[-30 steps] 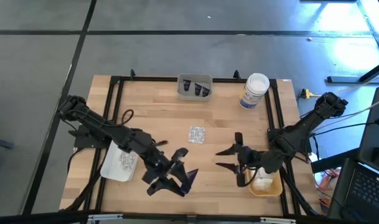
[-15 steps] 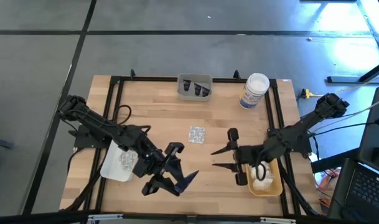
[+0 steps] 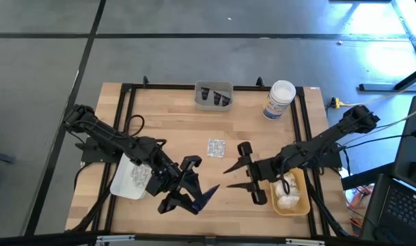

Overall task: Pick & Place Travel size toiletries
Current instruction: Put the shave cream into the gray bin

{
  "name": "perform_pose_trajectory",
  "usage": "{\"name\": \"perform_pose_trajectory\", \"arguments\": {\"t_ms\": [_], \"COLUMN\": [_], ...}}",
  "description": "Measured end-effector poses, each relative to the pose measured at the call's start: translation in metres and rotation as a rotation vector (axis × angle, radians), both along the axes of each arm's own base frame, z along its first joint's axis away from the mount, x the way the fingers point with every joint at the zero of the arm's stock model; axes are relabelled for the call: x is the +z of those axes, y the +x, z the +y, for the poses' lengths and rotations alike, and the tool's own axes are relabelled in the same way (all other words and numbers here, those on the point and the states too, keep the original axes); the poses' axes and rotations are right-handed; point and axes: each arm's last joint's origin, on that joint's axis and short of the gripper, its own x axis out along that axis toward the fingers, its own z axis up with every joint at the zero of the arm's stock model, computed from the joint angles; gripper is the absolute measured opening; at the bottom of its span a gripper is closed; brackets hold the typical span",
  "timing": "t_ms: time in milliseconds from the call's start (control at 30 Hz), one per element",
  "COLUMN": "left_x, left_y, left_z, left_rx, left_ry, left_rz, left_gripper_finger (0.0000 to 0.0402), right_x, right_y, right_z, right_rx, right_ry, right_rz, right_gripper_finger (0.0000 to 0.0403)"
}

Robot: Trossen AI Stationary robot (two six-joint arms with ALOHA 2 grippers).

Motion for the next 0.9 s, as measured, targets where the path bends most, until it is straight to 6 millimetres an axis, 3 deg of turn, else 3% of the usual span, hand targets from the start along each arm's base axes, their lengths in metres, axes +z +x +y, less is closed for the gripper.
{"name": "perform_pose_trajectory", "arguments": {"t_ms": [600,900], "left_x": [-0.005,-0.005], "left_y": [0.003,0.008], "left_z": [0.002,0.014], "left_rx": [0.013,-0.015], "left_ry": [0.035,0.039], "left_rz": [0.032,0.043], "left_gripper_finger": [0.0143,0.0143], "right_x": [-0.008,-0.002], "right_y": [0.025,0.046], "right_z": [-0.005,-0.001], "right_rx": [0.078,0.083], "right_ry": [0.0,-0.045], "right_rz": [-0.161,-0.108], "right_gripper_finger": [0.0185,0.0176]}}
